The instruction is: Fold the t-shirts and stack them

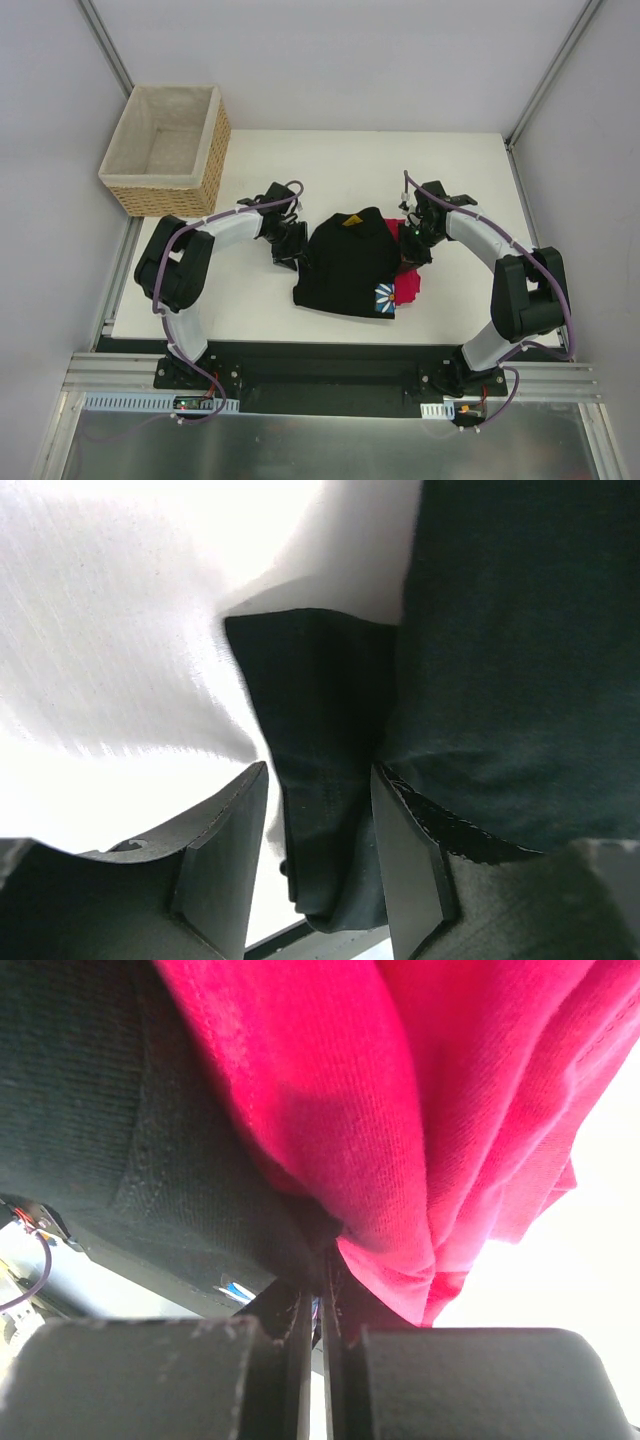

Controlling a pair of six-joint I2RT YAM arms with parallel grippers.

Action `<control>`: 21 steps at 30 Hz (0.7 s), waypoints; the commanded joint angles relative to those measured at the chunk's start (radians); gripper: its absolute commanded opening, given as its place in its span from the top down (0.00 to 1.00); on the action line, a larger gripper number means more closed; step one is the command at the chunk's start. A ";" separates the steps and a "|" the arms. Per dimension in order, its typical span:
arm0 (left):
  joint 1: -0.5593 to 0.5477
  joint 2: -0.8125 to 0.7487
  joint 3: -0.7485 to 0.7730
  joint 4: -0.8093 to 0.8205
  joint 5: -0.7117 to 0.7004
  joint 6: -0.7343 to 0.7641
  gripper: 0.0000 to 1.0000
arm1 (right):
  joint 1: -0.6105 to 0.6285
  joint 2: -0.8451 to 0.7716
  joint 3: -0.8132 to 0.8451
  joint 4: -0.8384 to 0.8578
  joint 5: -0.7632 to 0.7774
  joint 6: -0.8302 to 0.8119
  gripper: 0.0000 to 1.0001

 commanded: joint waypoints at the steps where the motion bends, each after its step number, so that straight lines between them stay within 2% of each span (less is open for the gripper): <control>1: 0.003 0.010 -0.020 0.003 -0.018 0.014 0.55 | 0.000 -0.020 0.030 -0.060 0.067 -0.031 0.99; 16: 0.005 0.077 -0.040 0.059 0.002 0.007 0.56 | -0.001 -0.014 0.044 -0.088 0.079 -0.044 0.99; 18: 0.003 0.086 -0.039 0.066 0.010 0.007 0.65 | 0.000 -0.018 0.041 -0.088 0.082 -0.043 0.99; 19: 0.003 0.091 -0.036 0.070 0.017 0.007 0.74 | -0.001 -0.018 0.039 -0.088 0.082 -0.043 0.99; 21: 0.003 0.099 -0.033 0.073 0.040 0.007 1.00 | -0.001 -0.026 0.037 -0.086 0.082 -0.043 0.99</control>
